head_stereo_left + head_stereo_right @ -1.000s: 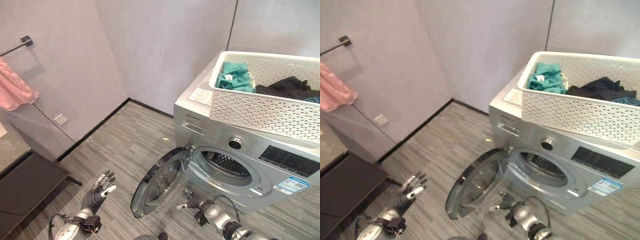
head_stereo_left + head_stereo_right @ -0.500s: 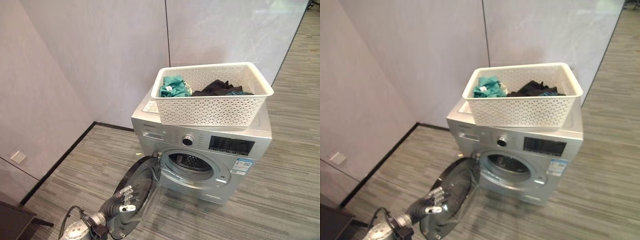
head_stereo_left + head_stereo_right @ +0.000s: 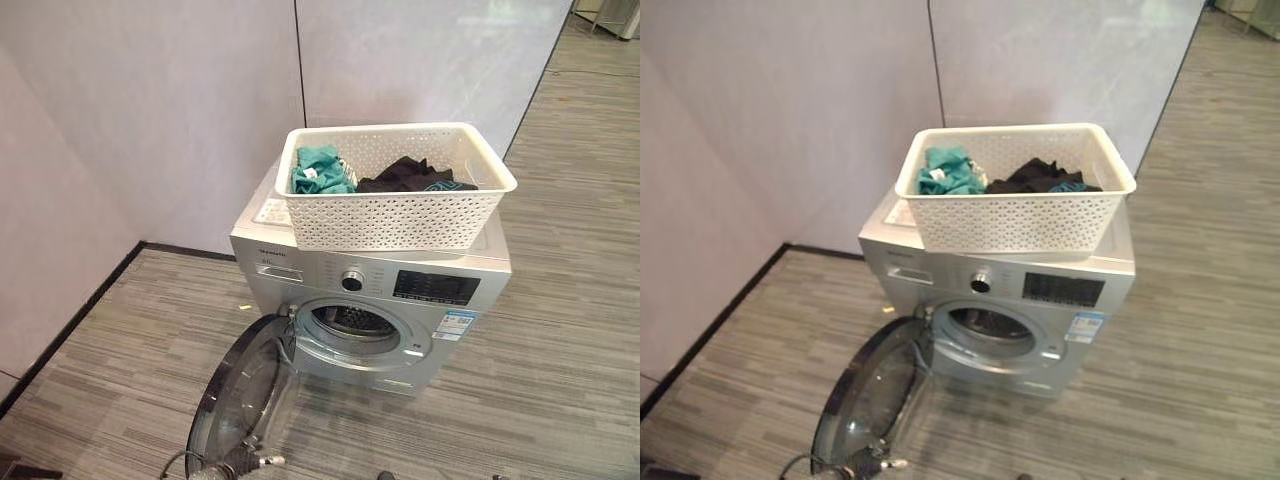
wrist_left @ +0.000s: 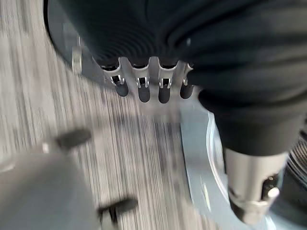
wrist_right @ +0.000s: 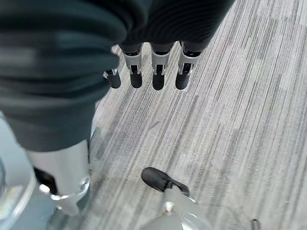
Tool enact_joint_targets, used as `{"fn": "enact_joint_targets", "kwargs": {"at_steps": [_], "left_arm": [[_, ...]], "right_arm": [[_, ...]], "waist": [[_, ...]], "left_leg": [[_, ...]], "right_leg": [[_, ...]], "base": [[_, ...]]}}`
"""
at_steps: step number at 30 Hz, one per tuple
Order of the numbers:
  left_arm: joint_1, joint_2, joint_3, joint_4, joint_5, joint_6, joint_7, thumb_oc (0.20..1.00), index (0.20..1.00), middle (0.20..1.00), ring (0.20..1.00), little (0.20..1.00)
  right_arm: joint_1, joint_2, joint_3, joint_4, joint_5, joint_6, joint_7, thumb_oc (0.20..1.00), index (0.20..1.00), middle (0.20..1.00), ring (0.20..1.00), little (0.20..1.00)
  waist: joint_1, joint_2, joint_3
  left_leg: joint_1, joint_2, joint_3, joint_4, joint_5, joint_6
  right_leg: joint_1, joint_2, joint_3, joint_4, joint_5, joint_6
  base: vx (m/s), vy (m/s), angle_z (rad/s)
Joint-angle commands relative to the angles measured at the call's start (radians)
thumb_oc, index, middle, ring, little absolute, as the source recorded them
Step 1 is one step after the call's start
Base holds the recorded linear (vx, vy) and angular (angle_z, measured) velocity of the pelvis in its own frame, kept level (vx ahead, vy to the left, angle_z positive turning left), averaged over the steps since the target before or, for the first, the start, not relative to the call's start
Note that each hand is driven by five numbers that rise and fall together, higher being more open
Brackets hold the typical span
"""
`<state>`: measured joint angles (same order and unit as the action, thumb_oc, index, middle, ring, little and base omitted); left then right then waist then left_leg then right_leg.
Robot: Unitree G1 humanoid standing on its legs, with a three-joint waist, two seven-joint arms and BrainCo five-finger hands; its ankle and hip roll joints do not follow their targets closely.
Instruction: Grab the laundry basket,head to the washer,open it,put in the laundry and shut it.
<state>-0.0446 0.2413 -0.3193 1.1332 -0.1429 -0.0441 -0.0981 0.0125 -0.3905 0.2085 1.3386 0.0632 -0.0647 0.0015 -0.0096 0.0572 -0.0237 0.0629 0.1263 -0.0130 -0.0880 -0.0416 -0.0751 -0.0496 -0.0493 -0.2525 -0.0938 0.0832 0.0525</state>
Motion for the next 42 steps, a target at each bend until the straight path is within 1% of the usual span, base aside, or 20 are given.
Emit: {"fn": "enact_joint_targets", "kwargs": {"at_steps": [1, 2, 4, 7, 8, 9, 12, 18, 22, 25, 27, 30, 35, 40, 42], "left_arm": [[-0.102, 0.064, 0.019, 0.047, 0.093, -0.038, 0.077, 1.0, 1.0, 1.0, 1.0, 1.0], [-0.141, 0.083, 0.033, 0.08, 0.112, -0.036, 0.104, 1.0, 1.0, 1.0, 1.0, 1.0], [-0.195, 0.116, 0.057, 0.114, 0.116, -0.038, 0.148, 1.0, 1.0, 1.0, 1.0, 1.0], [-0.233, 0.134, 0.076, 0.131, 0.114, -0.043, 0.176, 1.0, 1.0, 1.0, 1.0, 1.0], [-0.247, 0.149, 0.082, 0.134, 0.142, -0.044, 0.209, 1.0, 1.0, 1.0, 1.0, 1.0], [-0.251, 0.152, 0.077, 0.137, 0.15, -0.043, 0.209, 1.0, 1.0, 1.0, 1.0, 1.0], [-0.256, 0.171, 0.098, 0.157, 0.178, -0.043, 0.249, 1.0, 1.0, 1.0, 1.0, 1.0], [-0.29, 0.216, 0.159, 0.176, 0.17, -0.049, 0.353, 1.0, 1.0, 1.0, 1.0, 1.0], [-0.288, 0.221, 0.176, 0.164, 0.163, -0.057, 0.394, 1.0, 1.0, 1.0, 1.0, 1.0], [-0.288, 0.232, 0.189, 0.15, 0.168, -0.064, 0.442, 1.0, 1.0, 1.0, 1.0, 1.0], [-0.291, 0.239, 0.19, 0.124, 0.198, -0.07, 0.497, 1.0, 1.0, 1.0, 1.0, 1.0], [-0.292, 0.243, 0.199, 0.122, 0.197, -0.069, 0.527, 1.0, 1.0, 1.0, 1.0, 1.0], [-0.288, 0.251, 0.202, 0.112, 0.197, -0.077, 0.538, 1.0, 1.0, 1.0, 1.0, 1.0], [-0.277, 0.236, 0.2, 0.117, 0.206, -0.079, 0.55, 1.0, 1.0, 1.0, 1.0, 1.0], [-0.257, 0.231, 0.216, 0.128, 0.201, -0.081, 0.562, 1.0, 1.0, 1.0, 1.0, 1.0]], "right_arm": [[-0.046, 0.041, 0.027, 0.026, -0.003, -0.008, -0.016, 1.0, 1.0, 1.0, 1.0, 1.0], [-0.062, 0.045, 0.036, 0.016, 0.005, -0.012, -0.018, 1.0, 1.0, 1.0, 1.0, 1.0], [-0.082, 0.052, 0.046, 0.001, 0.017, -0.018, -0.022, 1.0, 1.0, 1.0, 1.0, 1.0], [-0.103, 0.052, 0.06, -0.008, 0.01, -0.022, -0.026, 1.0, 1.0, 1.0, 1.0, 1.0], [-0.11, 0.054, 0.067, -0.015, 0.003, -0.024, -0.029, 1.0, 1.0, 1.0, 1.0, 1.0], [-0.113, 0.055, 0.072, -0.022, 0.001, -0.026, -0.03, 1.0, 1.0, 1.0, 1.0, 1.0], [-0.121, 0.066, 0.094, -0.048, -0.007, -0.034, -0.035, 1.0, 1.0, 1.0, 1.0, 1.0], [-0.134, 0.085, 0.14, -0.132, -0.011, -0.06, -0.059, 1.0, 1.0, 1.0, 1.0, 1.0], [-0.129, 0.084, 0.153, -0.15, -0.018, -0.068, -0.066, 1.0, 1.0, 1.0, 1.0, 1.0], [-0.121, 0.082, 0.163, -0.166, -0.026, -0.076, -0.075, 1.0, 1.0, 1.0, 1.0, 1.0], [-0.11, 0.086, 0.166, -0.173, -0.029, -0.083, -0.084, 1.0, 1.0, 1.0, 1.0, 1.0], [-0.095, 0.091, 0.175, -0.181, -0.029, -0.089, -0.089, 1.0, 1.0, 1.0, 1.0, 1.0], [-0.08, 0.094, 0.178, -0.169, -0.033, -0.092, -0.095, 1.0, 1.0, 1.0, 1.0, 1.0], [-0.072, 0.101, 0.181, -0.157, -0.04, -0.092, -0.095, 1.0, 1.0, 1.0, 1.0, 1.0], [-0.063, 0.103, 0.186, -0.161, -0.048, -0.096, -0.1, 1.0, 1.0, 1.0, 1.0, 1.0]], "waist": [[0.019, -0.1, 0.044], [0.021, -0.12, 0.063], [0.022, -0.141, 0.095], [0.025, -0.145, 0.116], [0.027, -0.146, 0.12], [0.028, -0.147, 0.122], [0.027, -0.15, 0.125], [0.018, -0.161, 0.147], [0.016, -0.161, 0.146], [0.014, -0.161, 0.145], [0.012, -0.163, 0.145], [0.009, -0.165, 0.14], [0.008, -0.162, 0.131], [0.008, -0.155, 0.118], [0.007, -0.149, 0.105]], "left_leg": [[0.001, -0.043, -0.026, 0.001, -0.026, 0.029], [-0.017, -0.046, -0.025, 0.001, -0.02, 0.032], [-0.059, -0.057, -0.022, 0.001, -0.011, 0.037], [-0.091, -0.072, -0.024, 0.001, -0.003, 0.042], [-0.098, -0.078, -0.025, 0.001, -0.002, 0.045], [-0.099, -0.082, -0.025, 0.001, -0.002, 0.047], [-0.1, -0.089, -0.02, 0.001, -0.004, 0.05], [-0.119, -0.097, -0.012, 0.001, 0.002, 0.05], [-0.125, -0.099, -0.006, 0.001, 0.003, 0.05], [-0.125, -0.098, -0.002, 0.001, 0.003, 0.048], [-0.122, -0.096, -0.003, 0.001, 0.003, 0.046], [-0.118, -0.093, -0.002, 0.001, 0.002, 0.042], [-0.108, -0.088, 0.001, 0.001, -0.002, 0.038], [-0.096, -0.084, 0.0, 0.001, -0.007, 0.037], [-0.084, -0.081, 0.002, 0.001, -0.011, 0.034]], "right_leg": [[0.055, -0.035, 0.026, 0.018, -0.101, 0.068], [0.033, -0.039, 0.031, 0.017, -0.085, 0.073], [-0.009, -0.053, 0.043, 0.014, -0.055, 0.086], [-0.038, -0.067, 0.052, 0.009, -0.033, 0.097], [-0.044, -0.07, 0.053, 0.008, -0.027, 0.098], [-0.048, -0.072, 0.057, 0.008, -0.025, 0.099], [-0.051, -0.078, 0.065, 0.007, -0.02, 0.102], [-0.08, -0.086, 0.076, 0.007, -0.002, 0.11], [-0.091, -0.088, 0.083, 0.007, 0.004, 0.111], [-0.094, -0.086, 0.088, 0.007, 0.003, 0.11], [-0.092, -0.084, 0.089, 0.007, 0.0, 0.11], [-0.091, -0.08, 0.09, 0.007, -0.002, 0.109], [-0.082, -0.077, 0.087, 0.007, -0.007, 0.109], [-0.069, -0.077, 0.087, 0.007, -0.014, 0.108], [-0.057, -0.075, 0.089, 0.007, -0.024, 0.107]], "base": [[-0.15, 0.097, -0.1], [-0.18, 0.069, -0.18], [-0.24, 0.09, -0.24], [-0.13, 0.094, -0.04], [-0.05, 0.063, -0.01], [-0.03, 0.061, 0.0], [0.0, 0.048, -0.11], [-0.03, 0.025, -0.06], [0.0, 0.0, 0.0], [0.01, -0.009, -0.08], [0.02, -0.021, -0.12], [0.04, -0.025, -0.02], [0.01, -0.008, -0.01], [0.02, -0.005, -0.01], [0.05, -0.023, -0.02]]}}
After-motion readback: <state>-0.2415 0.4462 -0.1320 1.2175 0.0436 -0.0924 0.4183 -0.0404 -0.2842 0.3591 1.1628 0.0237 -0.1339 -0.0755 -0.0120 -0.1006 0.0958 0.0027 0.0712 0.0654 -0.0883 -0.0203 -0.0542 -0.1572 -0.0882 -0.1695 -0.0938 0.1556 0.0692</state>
